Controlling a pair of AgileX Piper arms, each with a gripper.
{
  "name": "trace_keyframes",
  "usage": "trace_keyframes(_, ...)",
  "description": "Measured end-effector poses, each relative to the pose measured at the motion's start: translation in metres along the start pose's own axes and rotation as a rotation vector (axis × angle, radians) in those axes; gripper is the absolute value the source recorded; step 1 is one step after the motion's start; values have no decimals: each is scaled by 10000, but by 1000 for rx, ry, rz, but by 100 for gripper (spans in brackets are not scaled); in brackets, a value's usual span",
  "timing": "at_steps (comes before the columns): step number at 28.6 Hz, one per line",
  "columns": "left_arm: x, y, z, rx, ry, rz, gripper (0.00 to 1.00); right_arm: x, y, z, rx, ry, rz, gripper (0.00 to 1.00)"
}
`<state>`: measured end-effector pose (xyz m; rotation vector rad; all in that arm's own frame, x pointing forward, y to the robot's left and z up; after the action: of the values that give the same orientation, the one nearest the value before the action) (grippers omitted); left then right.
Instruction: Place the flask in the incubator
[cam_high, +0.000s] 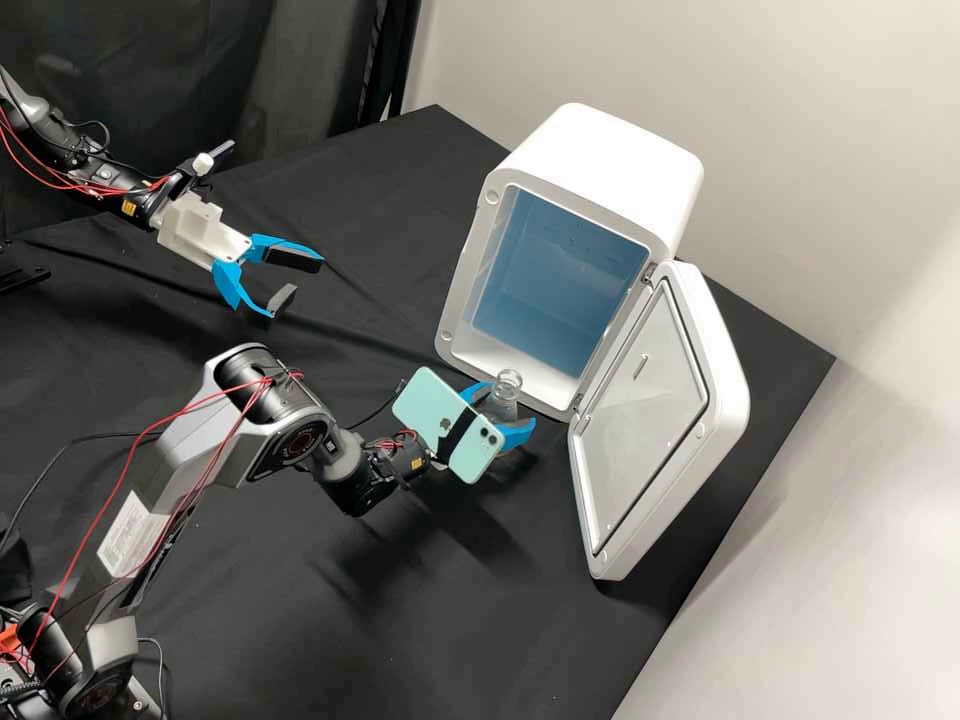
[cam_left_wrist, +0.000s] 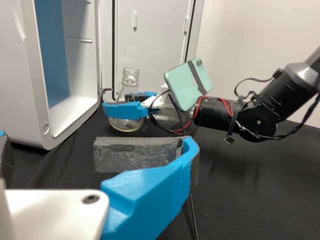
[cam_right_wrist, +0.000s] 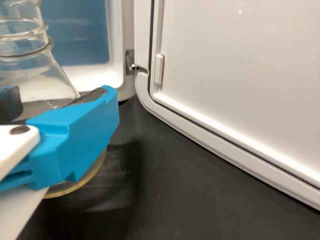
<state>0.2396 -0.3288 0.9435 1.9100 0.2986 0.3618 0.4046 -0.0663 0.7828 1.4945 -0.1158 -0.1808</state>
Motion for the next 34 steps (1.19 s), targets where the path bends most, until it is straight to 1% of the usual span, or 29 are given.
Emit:
trace_keyframes(4,0,0,0,0,0,0,100,93,51,-44,13,19,22,0)
trace_keyframes(5,0,0,0,0,0,0,100,105,51,-45,20,19,21,0)
trace_keyframes(7,0,0,0,0,0,0,100,153,87,-80,52,25,22,0)
trace_keyframes(9,0,0,0,0,0,0,100,187,117,-112,68,35,26,0)
trace_keyframes(10,0,0,0,0,0,0,100,209,130,-131,73,45,27,0)
trace_keyframes(11,0,0,0,0,0,0,100,238,154,-162,85,58,28,0)
trace_keyframes(12,0,0,0,0,0,0,100,257,154,-169,92,63,25,0)
trace_keyframes(14,0,0,0,0,0,0,100,291,176,-202,96,81,25,0)
trace_keyframes(16,0,0,0,0,0,0,100,324,191,-221,100,79,17,0)
trace_keyframes(17,0,0,0,0,0,0,100,354,201,-248,99,83,13,0)
trace_keyframes(19,0,0,0,0,0,0,100,383,214,-275,107,90,9,0)
trace_keyframes(22,0,0,0,0,0,0,100,426,243,-330,107,94,8,0)
trace_keyframes(23,0,0,0,0,0,0,100,449,257,-350,112,99,11,0)
trace_keyframes(25,0,0,0,0,0,0,100,467,276,-372,112,107,18,0)
trace_keyframes(34,-1,2,-5,0,2,1,100,475,267,-388,111,103,9,0)
